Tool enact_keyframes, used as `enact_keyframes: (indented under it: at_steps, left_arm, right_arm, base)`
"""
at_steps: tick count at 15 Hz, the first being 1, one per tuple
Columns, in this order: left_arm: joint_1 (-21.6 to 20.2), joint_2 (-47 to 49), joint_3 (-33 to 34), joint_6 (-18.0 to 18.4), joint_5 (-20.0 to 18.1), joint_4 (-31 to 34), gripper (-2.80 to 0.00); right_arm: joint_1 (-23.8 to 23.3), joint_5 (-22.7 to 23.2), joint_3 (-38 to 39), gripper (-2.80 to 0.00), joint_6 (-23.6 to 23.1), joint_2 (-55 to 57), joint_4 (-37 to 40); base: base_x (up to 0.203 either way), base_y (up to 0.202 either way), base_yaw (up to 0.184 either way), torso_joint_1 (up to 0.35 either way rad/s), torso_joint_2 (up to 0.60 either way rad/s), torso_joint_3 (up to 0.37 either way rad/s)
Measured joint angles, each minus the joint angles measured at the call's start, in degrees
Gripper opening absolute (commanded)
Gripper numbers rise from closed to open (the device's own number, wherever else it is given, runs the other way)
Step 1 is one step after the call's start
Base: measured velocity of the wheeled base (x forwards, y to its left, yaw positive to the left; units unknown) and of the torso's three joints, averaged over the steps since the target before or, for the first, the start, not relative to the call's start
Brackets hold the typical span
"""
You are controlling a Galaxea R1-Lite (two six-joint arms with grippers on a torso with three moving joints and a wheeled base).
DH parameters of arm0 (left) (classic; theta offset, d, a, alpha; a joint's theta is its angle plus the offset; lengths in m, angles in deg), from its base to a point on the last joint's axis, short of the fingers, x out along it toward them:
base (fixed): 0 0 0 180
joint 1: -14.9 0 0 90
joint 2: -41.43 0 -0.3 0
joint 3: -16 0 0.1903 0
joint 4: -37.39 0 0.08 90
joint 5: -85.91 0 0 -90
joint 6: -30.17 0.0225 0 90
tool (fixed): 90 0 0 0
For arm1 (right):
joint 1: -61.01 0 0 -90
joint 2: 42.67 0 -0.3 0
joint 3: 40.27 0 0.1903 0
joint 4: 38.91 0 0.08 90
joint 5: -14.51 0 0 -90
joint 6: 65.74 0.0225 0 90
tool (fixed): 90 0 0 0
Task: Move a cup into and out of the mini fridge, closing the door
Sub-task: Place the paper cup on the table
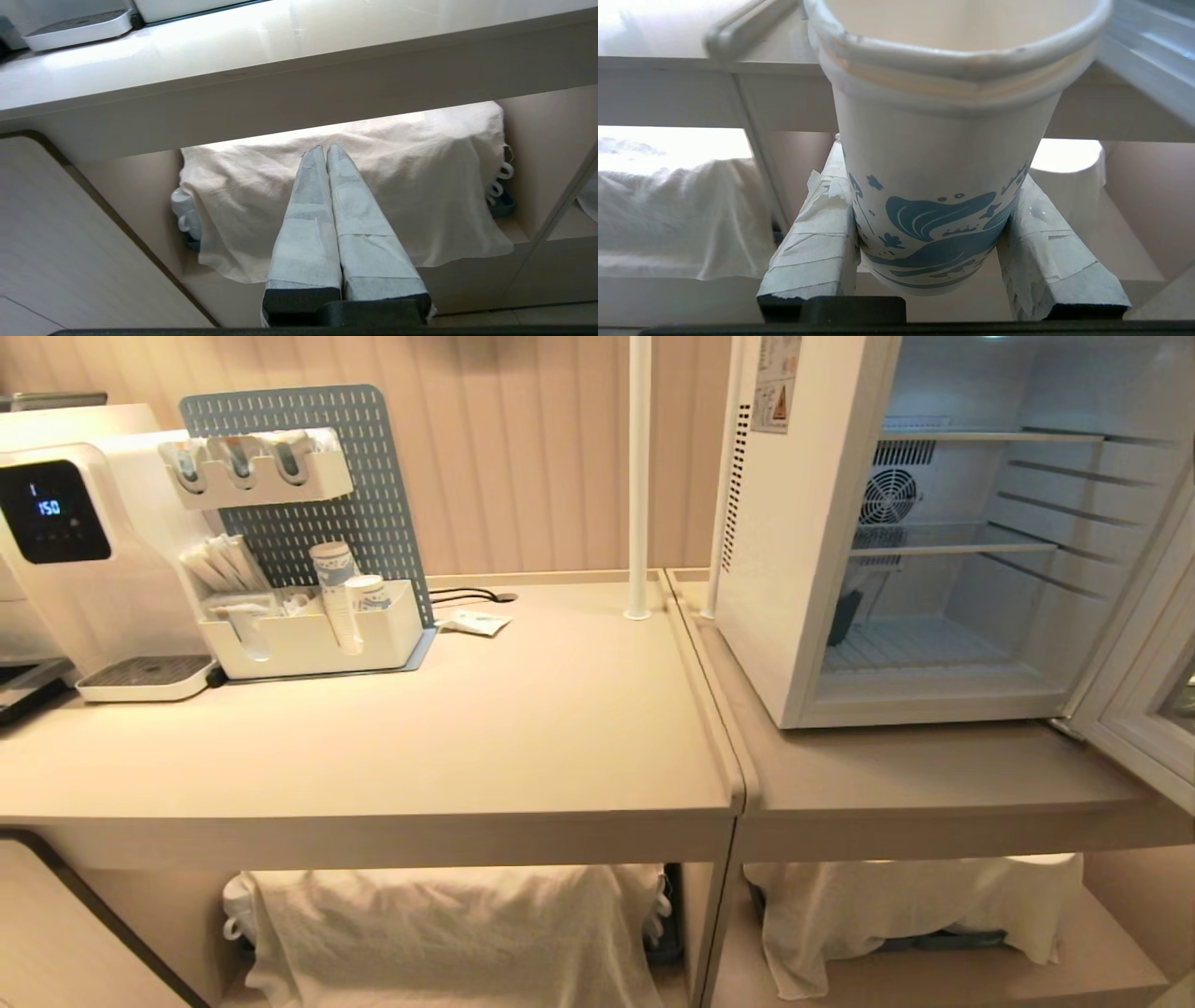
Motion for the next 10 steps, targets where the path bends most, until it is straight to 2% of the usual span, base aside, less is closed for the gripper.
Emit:
enact_keyframes:
  at_steps: [10]
  left_arm:
    - [0.0, 0.0, 0.0, -1.8, 0.3, 0.0, -2.80]
  right_arm:
    - [0.0, 0.1, 0.0, -2.80, -0.2, 0.0, 0.1]
  base:
    - [0.000, 0.191, -0.001, 0.001, 0.00, 0.003]
